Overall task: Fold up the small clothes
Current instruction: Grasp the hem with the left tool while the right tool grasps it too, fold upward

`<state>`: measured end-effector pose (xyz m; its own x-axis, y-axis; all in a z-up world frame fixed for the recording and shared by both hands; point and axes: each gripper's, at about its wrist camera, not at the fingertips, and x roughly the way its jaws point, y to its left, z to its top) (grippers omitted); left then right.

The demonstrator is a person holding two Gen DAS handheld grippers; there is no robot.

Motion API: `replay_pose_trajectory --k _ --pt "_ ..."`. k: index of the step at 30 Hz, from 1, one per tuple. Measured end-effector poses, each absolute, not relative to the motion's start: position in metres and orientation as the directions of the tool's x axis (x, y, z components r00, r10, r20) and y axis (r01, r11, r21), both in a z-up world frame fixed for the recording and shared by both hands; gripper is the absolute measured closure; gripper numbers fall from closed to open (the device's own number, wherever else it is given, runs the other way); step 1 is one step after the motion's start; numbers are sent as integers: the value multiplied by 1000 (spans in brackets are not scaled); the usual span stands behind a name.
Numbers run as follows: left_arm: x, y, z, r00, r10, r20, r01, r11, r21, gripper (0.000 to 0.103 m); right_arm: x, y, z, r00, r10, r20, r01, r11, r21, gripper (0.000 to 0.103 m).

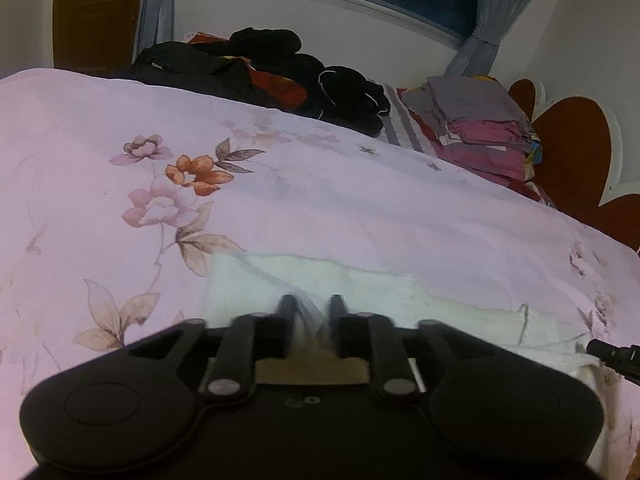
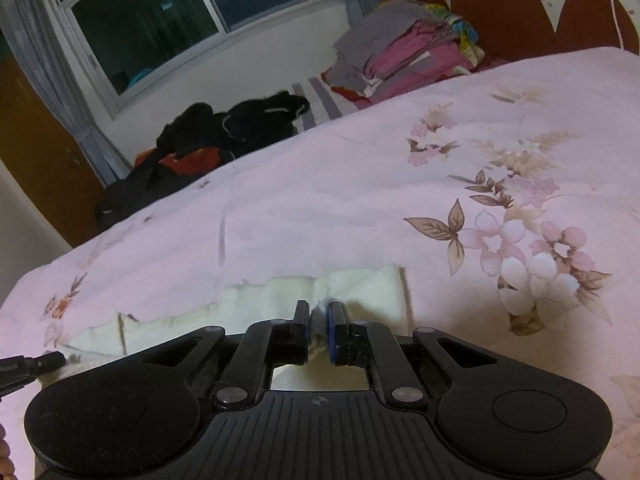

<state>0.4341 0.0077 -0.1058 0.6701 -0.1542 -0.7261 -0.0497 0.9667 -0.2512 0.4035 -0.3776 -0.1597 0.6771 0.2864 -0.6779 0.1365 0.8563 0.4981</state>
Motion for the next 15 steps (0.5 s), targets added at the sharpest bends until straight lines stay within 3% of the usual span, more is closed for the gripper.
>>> replay_pose_trajectory --k 3,5,6,7,8,12,15 --pt "430 21 -101 686 -164 -708 -61 958 -281 40 403 -383 -160 677 307 -669 123 849 514 96" --pt "425 29 -95 707 -170 -687 -38 960 -277 37 401 -387 -159 679 316 -663 109 849 517 93" --pt "424 31 -93 708 -178 -683 -25 961 -276 36 402 -388 -158 683 303 -664 114 855 507 68" --pt "423 34 -92 709 -185 -681 -17 960 -279 36 399 -390 -155 700 281 -657 117 862 493 25" --pt "422 37 -91 708 -194 -679 -6 960 -281 36 397 -392 -152 719 268 -642 111 867 486 13" --pt "426 37 -94 685 -248 -685 66 958 -280 36 395 -392 -147 732 287 -618 51 881 470 13" --pt "432 28 -101 670 -262 -695 99 959 -267 36 397 -386 -149 718 296 -630 9 901 433 24"
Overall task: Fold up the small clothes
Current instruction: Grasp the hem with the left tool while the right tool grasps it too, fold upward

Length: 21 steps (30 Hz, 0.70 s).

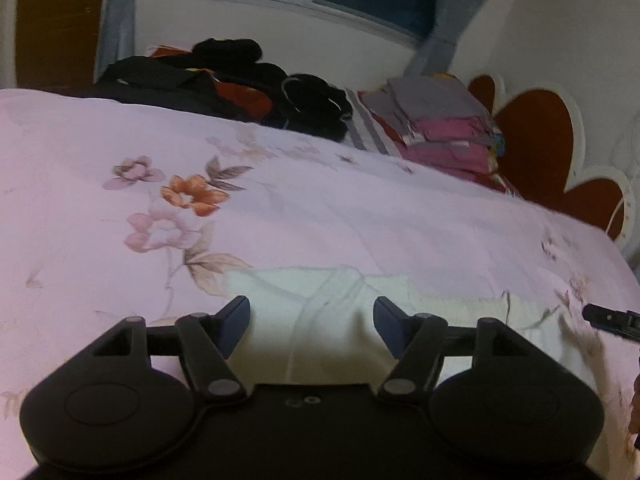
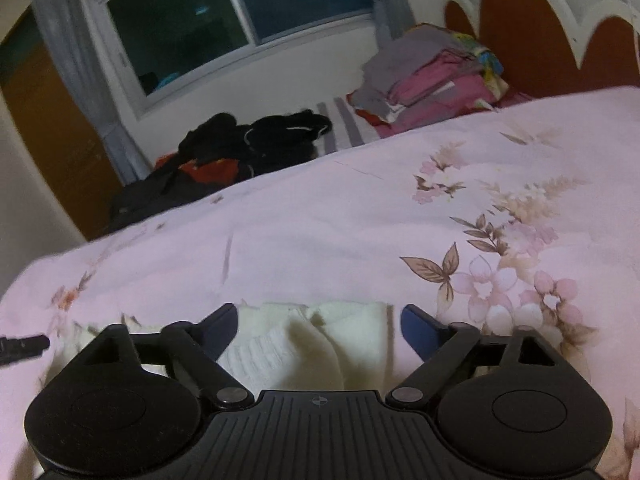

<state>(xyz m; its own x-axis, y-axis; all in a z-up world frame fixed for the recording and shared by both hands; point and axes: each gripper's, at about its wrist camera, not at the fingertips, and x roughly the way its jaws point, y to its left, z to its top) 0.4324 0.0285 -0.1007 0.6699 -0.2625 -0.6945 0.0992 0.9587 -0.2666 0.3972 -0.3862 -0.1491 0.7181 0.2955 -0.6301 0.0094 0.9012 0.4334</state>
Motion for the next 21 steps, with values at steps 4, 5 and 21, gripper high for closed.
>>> replay_pose_trajectory --k 4,5,21 --pt "450 17 -112 647 -269 -714 113 959 -259 40 405 -374 -159 683 324 -654 -40 911 410 38" --pt "454 13 -114 641 -267 -720 120 961 -249 43 406 -372 -161 678 328 -658 -48 913 406 39" --pt "439 24 -98 723 -280 -632 136 954 -266 99 410 -369 -158 694 379 -612 -143 905 400 98"
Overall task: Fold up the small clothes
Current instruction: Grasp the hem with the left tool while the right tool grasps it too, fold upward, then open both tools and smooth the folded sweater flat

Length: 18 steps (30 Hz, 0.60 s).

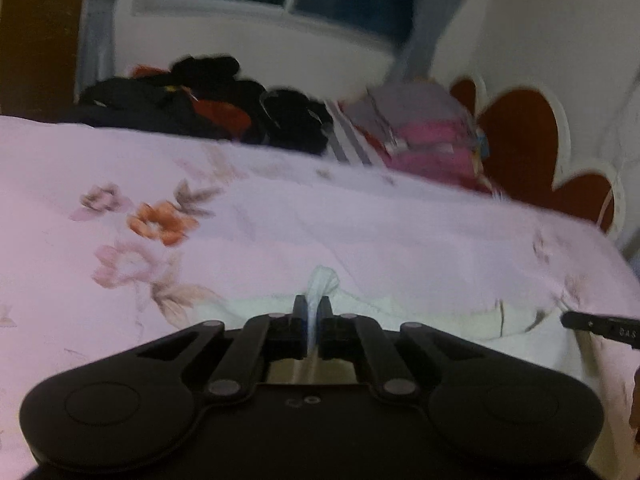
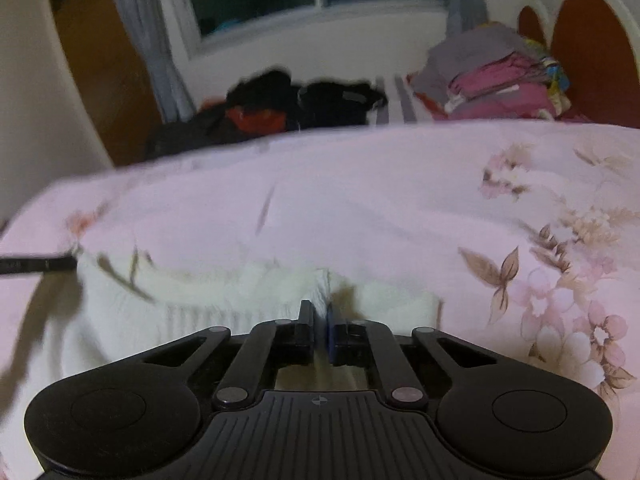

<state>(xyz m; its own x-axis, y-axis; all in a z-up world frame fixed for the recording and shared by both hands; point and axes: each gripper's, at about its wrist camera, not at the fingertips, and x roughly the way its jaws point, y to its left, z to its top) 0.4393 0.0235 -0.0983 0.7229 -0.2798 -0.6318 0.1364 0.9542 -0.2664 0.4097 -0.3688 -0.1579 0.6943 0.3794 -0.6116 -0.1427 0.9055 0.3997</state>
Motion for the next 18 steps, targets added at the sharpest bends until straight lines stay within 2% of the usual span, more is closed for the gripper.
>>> replay_pose_trajectory --k 4,10,12,14,15,16,18 --pt "442 29 -102 738 -235 -632 70 959 -275 99 413 -370 -155 735 332 -592 -91 912 399 99" --pt "449 15 -131 699 -173 -694 38 978 -205 98 425 -359 -178 695 272 -665 -29 936 352 99" --pt "448 13 -132 703 -151 -695 34 983 -179 93 425 -359 -182 693 253 -676 -21 943 331 99" --pt "447 15 -130 699 -138 -701 27 986 -167 85 422 -363 -181 697 245 -674 -11 943 332 98" --pt "445 17 -127 703 -131 -699 17 986 -167 78 419 -366 -178 703 242 -669 -3 941 337 90" --pt "443 20 -124 705 -133 -697 17 985 -171 78 417 -368 -175 711 234 -663 8 940 340 71" --pt "437 25 -118 711 -119 -693 6 987 -164 77 409 -372 -168 734 215 -644 28 938 346 46"
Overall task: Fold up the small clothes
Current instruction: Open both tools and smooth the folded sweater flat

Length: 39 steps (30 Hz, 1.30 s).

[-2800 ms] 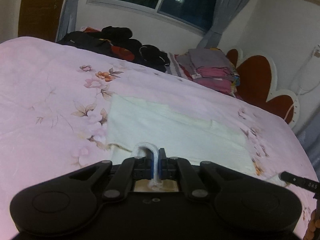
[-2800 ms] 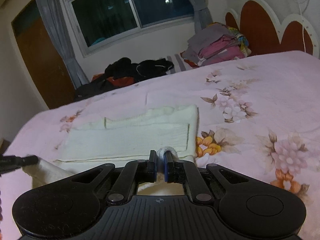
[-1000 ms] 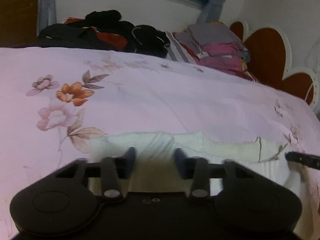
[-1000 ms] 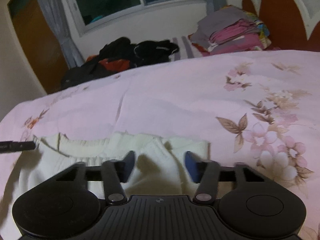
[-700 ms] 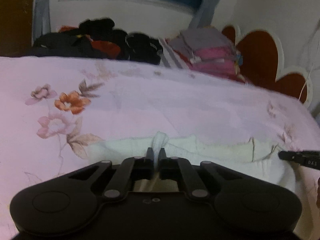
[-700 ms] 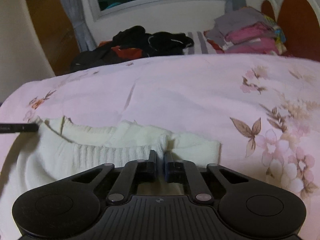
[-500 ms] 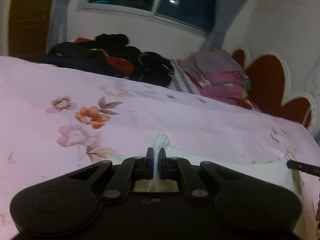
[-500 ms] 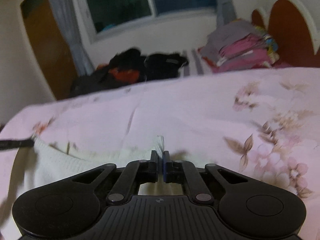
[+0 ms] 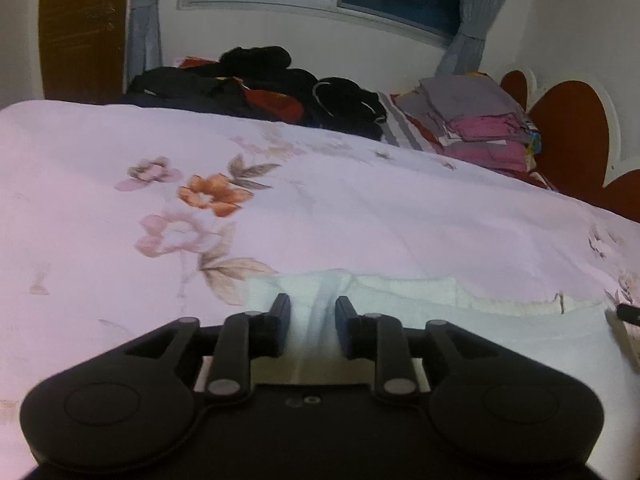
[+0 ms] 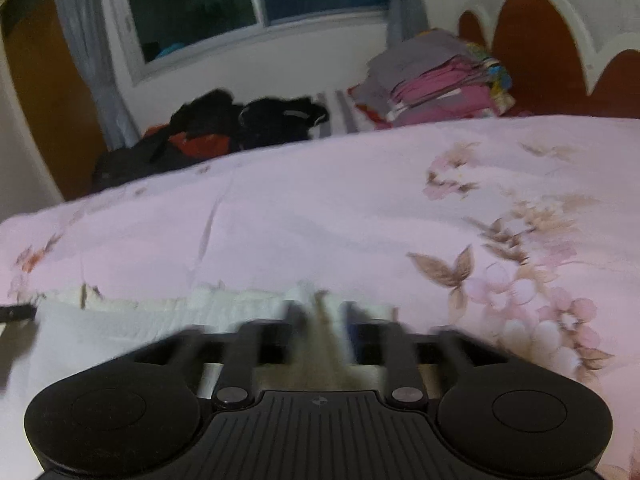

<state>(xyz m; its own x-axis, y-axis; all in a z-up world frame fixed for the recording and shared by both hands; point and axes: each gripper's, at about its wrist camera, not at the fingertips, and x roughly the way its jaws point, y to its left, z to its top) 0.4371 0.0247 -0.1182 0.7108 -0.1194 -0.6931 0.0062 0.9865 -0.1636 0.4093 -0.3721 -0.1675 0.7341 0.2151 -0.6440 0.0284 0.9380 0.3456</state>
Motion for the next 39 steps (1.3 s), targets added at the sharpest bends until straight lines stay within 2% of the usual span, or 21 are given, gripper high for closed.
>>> replay_pose_trajectory --k 8,9,12,16,20,24,30,35,39 --pt "400 20 -91 737 -145 -660 56 986 -154 77 388 -354 -136 749 268 -606 -35 929 367 46" --pt "398 16 -89 730 -162 -663 74 984 -160 75 387 -348 -135 743 278 -608 -46 929 368 46" --pt "391 -2 -89 707 -213 -674 119 976 -184 74 384 -328 -132 721 310 -620 -89 928 361 60" --pt "387 -21 -101 679 -230 -698 146 973 -178 72 378 -302 -136 691 352 -631 -139 922 362 60" --pt "385 -20 -119 649 -186 -737 109 982 -152 72 370 -283 -146 655 372 -658 -176 922 346 60" --pt "384 -17 -122 644 -169 -746 91 985 -145 72 361 -282 -162 660 284 -695 -169 958 231 60" --pt "383 -17 -121 637 -151 -756 93 988 -120 70 354 -311 -170 683 192 -705 -80 979 189 60" --pt "382 -16 -119 631 -137 -763 85 991 -108 70 350 -320 -169 683 174 -709 -48 980 195 60" --pt "377 -17 -111 630 -114 -768 61 993 -97 72 342 -319 -155 698 213 -684 -48 967 251 60"
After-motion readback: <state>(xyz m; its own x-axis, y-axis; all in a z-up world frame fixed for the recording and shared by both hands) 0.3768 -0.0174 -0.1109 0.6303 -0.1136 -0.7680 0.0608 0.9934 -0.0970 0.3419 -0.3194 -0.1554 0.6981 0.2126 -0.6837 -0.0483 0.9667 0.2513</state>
